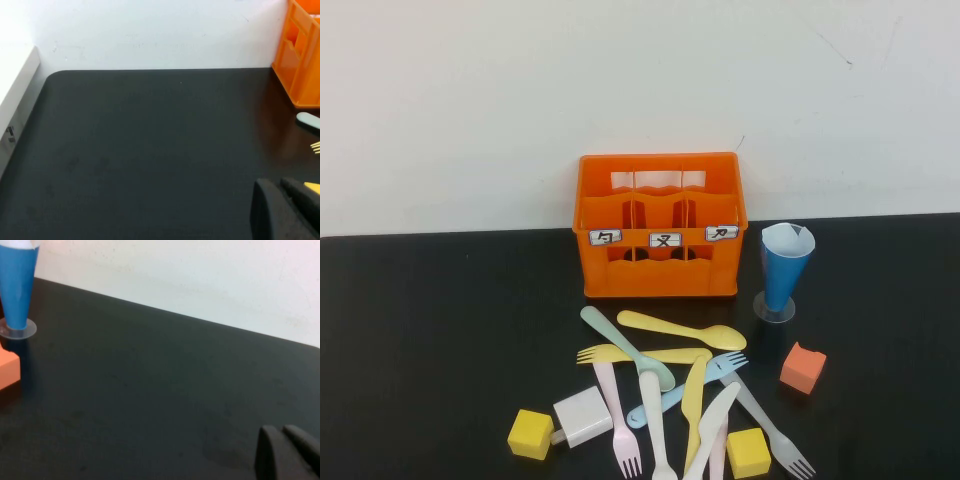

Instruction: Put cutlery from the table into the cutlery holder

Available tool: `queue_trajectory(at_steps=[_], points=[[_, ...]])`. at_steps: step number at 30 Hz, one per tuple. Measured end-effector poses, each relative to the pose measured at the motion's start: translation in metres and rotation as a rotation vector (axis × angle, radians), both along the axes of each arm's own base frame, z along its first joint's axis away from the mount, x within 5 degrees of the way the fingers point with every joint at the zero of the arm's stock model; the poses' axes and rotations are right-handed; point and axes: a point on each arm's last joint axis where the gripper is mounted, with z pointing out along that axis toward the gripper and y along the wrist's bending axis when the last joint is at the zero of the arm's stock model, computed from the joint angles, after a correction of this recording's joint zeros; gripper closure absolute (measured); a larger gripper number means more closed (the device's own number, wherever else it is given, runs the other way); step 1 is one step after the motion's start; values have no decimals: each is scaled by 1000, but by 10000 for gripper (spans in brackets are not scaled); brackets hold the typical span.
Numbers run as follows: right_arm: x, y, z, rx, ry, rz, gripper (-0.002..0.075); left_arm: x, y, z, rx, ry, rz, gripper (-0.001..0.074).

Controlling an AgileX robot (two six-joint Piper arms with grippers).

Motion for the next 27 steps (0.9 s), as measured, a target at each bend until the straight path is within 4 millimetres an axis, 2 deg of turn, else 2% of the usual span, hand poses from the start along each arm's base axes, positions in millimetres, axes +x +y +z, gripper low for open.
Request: queue_trajectory(at_steps=[23,27], points=[[0,0,0,0,2,0,730,0,-2,0,-61,2,-4,736],[0,0,0,0,2,0,730,0,-7,1,-211,2,-13,736]])
